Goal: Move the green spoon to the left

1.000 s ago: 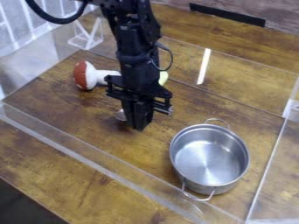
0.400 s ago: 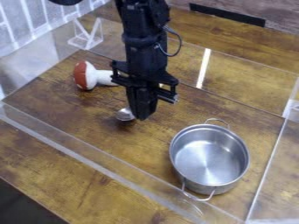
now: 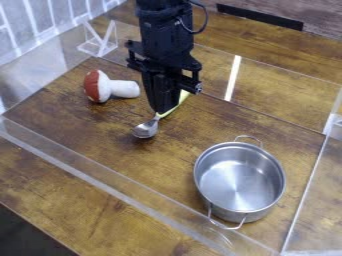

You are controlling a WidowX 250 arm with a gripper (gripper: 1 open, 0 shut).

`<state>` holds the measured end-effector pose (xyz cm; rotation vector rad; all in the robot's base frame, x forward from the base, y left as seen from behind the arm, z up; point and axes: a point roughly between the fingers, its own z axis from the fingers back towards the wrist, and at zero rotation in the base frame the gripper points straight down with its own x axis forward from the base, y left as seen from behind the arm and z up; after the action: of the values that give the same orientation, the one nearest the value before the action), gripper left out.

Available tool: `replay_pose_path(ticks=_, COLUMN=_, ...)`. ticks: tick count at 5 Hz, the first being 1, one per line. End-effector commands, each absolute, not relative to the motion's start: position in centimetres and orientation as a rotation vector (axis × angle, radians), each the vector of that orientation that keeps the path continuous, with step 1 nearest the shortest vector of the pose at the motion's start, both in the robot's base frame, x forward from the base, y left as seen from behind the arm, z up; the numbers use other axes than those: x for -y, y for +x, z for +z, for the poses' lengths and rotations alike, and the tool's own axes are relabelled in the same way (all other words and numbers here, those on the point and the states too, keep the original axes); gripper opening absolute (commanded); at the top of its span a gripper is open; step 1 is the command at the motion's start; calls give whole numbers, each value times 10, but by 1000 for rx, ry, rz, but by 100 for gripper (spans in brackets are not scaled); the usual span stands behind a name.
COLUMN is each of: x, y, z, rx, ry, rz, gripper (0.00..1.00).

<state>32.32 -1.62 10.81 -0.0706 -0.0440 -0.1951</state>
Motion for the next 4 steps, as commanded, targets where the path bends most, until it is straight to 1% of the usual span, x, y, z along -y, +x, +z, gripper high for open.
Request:
replay_pose_path(ticks=1, x=11, y=330, z=131, rx=127, ry=-57, rz=-194, gripper=0)
replay_pose_path(ticks=2, x=1, y=336, z=124, rx=119, ry=-54, rz=-182, gripper=0)
replay_pose_path(ticks=3, x=-7, y=343, z=114, rx=107, ry=-55, rz=-173, gripper=0)
replay_pose_path(ticks=4, x=-15, y=338, z=85, rx=91, ry=-56, rz=-103, gripper=100)
